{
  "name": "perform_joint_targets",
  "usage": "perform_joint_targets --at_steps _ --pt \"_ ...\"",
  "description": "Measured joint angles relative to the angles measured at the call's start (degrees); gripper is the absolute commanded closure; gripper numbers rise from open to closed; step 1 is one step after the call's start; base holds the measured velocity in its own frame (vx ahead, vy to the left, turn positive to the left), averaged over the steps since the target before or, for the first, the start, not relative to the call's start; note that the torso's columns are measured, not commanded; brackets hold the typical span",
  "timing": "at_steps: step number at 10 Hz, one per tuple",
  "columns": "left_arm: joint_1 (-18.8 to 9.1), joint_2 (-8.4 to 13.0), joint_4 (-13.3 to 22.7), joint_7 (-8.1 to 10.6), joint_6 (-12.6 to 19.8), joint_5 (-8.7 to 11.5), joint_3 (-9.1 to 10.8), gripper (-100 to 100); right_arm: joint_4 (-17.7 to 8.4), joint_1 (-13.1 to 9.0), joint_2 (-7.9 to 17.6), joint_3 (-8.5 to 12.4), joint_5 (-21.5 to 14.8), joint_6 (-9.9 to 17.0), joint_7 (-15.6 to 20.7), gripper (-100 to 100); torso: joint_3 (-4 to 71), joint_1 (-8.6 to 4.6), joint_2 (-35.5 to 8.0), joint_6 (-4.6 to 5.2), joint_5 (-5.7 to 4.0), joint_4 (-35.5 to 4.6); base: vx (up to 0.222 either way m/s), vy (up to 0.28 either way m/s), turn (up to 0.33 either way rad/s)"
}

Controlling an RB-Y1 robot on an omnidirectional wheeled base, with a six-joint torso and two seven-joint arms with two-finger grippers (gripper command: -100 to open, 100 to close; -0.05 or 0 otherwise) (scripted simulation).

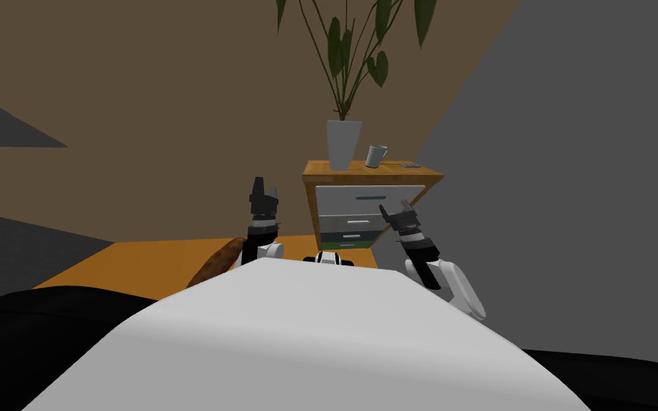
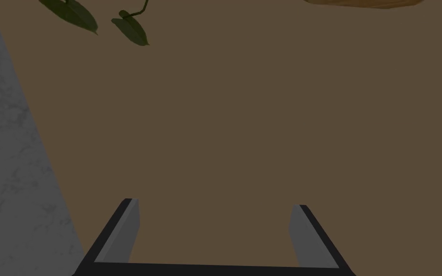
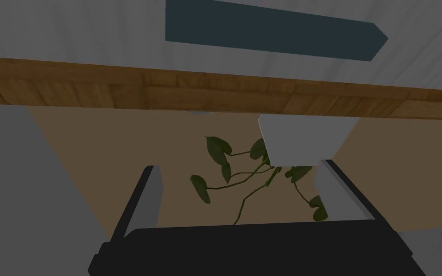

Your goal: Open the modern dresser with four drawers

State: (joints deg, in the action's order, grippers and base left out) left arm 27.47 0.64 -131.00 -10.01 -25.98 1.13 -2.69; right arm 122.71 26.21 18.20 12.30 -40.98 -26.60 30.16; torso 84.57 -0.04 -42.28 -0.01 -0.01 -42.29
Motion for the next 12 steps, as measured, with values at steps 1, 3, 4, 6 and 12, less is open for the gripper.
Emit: perform_joint_targets --at_steps 1,3,4,6,12 --pt "0.0 0.0 0.0 0.00 0.0 0.0 0.00 0 -0.5 -0.2 0.4 0.5 -1.4 0.2 1.4 -100 0.0 0.00 0.0 0.01 -0.01 0.0 -0.011 0.132 -0.029" --pt "0.0 0.0 0.0 0.00 0.0 0.0 0.00 0 -1.4 -0.8 1.1 1.3 -4.1 1.0 4.1 -100 0.0 0.03 0.0 0.00 0.01 0.0 -0.005 0.098 -0.016" --pt "0.0 0.0 0.0 0.00 0.0 0.0 0.00 0 -2.3 -1.4 1.6 1.7 -5.4 1.3 5.6 -100 0.0 -0.01 0.0 0.00 -0.01 0.0 -0.005 0.125 -0.009" --pt "0.0 0.0 0.0 0.00 0.0 0.0 0.00 0 -3.4 -1.9 2.1 2.4 -7.7 1.7 8.6 -100 0.0 0.00 0.0 0.01 0.01 0.0 -0.003 0.093 -0.001" --pt "0.0 0.0 0.0 0.00 0.0 0.0 0.00 0 -7.7 -4.3 4.4 4.3 -14.8 3.7 17.5 -100 0.0 0.16 0.0 0.00 0.04 0.0 -0.003 0.108 0.012"
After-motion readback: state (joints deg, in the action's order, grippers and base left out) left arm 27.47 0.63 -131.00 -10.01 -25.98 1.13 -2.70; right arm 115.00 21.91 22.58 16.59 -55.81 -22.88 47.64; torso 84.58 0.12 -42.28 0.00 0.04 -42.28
